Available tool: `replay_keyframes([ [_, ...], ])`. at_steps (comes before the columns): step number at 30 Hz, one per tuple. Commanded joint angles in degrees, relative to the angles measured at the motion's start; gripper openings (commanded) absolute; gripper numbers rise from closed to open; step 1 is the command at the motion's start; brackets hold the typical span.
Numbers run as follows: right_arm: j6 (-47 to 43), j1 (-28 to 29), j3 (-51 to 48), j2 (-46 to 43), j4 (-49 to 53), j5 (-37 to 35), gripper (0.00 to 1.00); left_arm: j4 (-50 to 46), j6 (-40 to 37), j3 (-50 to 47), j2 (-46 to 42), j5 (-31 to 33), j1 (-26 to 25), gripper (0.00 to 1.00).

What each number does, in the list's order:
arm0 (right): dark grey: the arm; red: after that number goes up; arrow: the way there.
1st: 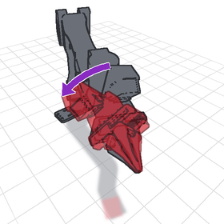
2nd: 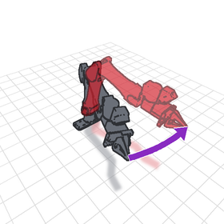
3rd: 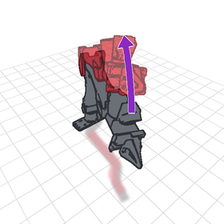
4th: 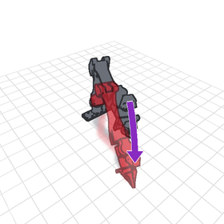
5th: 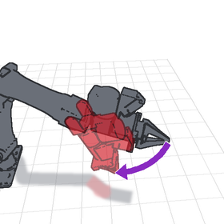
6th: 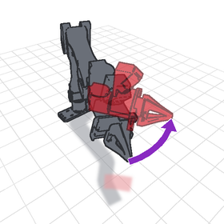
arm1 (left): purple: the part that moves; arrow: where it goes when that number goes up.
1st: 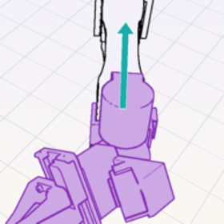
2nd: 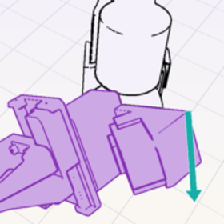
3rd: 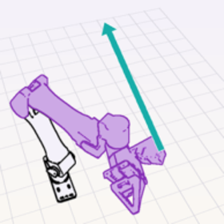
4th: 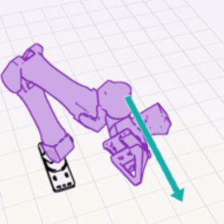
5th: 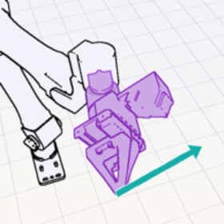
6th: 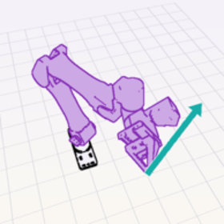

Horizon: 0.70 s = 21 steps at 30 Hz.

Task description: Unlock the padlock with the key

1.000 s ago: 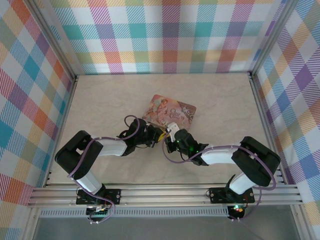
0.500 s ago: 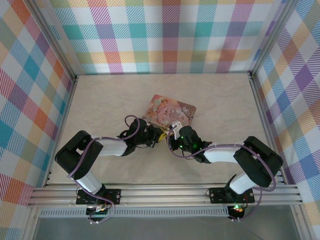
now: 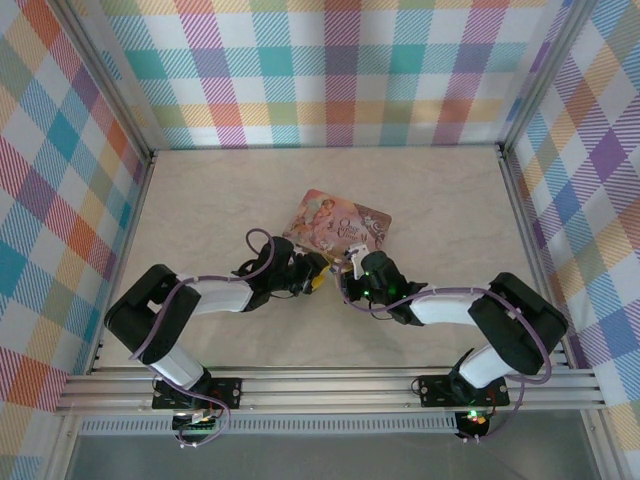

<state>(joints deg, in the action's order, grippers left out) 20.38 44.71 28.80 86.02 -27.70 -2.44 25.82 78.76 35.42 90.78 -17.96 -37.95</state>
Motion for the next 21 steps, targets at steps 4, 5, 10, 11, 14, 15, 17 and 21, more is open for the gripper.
replay_keyframes([
  [4,2.89,-1.69,-1.6,-1.91,0.27,0.62,0.0,-6.01,-3.53,1.23,-3.86,1.61,0.95,0.53],
  [5,2.87,-1.7,-1.65,-1.82,0.21,0.76,0.0,-5.81,-3.53,1.23,-3.82,1.35,0.95,0.54],
  [10,3.54,-1.77,-1.96,-2.36,0.45,1.78,0.0,-4.76,-3.46,0.73,-4.38,1.34,1.35,0.55],
  [11,4.34,-2.05,-2.11,-2.75,0.29,2.34,0.0,-4.73,-3.73,0.65,-4.76,1.34,1.52,0.56],
  [14,8.29,-3.54,-3.36,-4.2,-0.79,4.79,0.0,-7.02,-5.6,1.29,-6.32,1.56,2.42,0.63],
  [15,9.79,-3.98,-3.73,-4.6,-1.18,5.49,0.0,-8.11,-6.52,1.62,-6.79,1.65,2.84,0.65],
  [17,12.5,-4.62,-4.43,-5.22,-1.52,6.52,0.0,-10.98,-8.74,2.57,-8.28,1.9,4.12,0.71],
  [21,17.7,-4.83,-4.93,-5.19,-1.36,7.91,0.0,-17.22,-13.13,4.43,-10.83,2.18,7.85,0.78],
])
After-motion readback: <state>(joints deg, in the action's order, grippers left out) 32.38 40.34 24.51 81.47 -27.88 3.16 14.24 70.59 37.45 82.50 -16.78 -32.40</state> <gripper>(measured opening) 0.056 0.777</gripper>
